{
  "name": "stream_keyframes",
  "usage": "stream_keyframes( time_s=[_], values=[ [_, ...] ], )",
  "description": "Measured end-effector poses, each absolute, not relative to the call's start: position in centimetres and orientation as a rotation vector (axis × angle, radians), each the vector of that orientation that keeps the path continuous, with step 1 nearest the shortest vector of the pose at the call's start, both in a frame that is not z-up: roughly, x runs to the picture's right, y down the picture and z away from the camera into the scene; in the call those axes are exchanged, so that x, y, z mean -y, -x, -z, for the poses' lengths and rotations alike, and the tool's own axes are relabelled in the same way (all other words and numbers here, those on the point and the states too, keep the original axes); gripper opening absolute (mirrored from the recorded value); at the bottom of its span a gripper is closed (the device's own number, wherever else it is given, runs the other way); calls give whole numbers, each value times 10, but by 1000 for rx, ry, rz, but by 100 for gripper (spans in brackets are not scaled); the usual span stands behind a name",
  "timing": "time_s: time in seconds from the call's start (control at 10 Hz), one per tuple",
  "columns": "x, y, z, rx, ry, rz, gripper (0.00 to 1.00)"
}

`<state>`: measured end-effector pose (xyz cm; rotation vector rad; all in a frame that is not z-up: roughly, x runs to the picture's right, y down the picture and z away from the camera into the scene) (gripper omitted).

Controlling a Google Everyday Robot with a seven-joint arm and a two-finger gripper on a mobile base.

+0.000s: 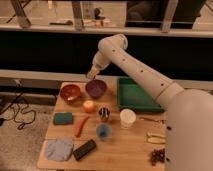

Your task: Place brush in purple bowl

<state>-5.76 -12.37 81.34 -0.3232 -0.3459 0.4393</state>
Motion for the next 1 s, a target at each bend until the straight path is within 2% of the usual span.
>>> stream_keyframes(
  time_s=[0.5,0.6,1.0],
  values=[
    [124,58,-813,346,323,-439,76],
    [124,58,-814,346,323,-439,80],
    [123,58,-814,346,324,-440,80]
  ],
)
